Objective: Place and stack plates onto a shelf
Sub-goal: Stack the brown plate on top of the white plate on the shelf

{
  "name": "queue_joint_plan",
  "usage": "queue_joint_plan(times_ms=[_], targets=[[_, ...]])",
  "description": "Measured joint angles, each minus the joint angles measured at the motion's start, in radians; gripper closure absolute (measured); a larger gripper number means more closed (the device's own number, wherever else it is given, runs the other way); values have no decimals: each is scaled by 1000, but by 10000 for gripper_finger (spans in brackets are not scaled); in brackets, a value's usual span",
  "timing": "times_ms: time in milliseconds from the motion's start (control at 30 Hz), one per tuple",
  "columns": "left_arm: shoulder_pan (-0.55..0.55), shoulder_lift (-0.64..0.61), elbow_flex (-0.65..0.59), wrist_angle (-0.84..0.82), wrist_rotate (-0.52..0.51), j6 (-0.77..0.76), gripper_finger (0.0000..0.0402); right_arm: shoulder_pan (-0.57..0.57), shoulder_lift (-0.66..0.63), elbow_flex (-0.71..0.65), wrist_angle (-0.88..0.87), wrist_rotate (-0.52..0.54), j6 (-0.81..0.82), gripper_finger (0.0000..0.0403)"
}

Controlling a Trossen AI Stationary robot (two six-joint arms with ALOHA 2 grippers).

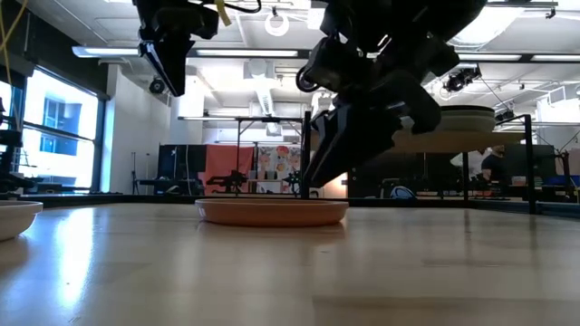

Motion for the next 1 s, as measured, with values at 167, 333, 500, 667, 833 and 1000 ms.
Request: queue_joint_plan(times_ms=[167, 333, 500, 667, 833, 1000], targets=[[0, 0, 0, 1, -1, 1, 319, 0, 8, 1, -3, 6, -42, 304], [0, 0, 0, 3, -2, 1, 319, 0, 40, 0, -17, 5, -44, 304], [0, 0, 0, 9, -2, 2, 319, 0, 68, 3, -3, 24, -45, 304], [0, 0, 0, 12, -3, 26, 319, 0, 92, 4, -12, 48, -45, 304], [0, 0, 0, 12, -4, 27, 319, 0, 99, 12, -16, 48, -12, 320], [0, 0, 0, 12, -5, 36, 319, 0, 102, 59, -72, 43, 35, 389]])
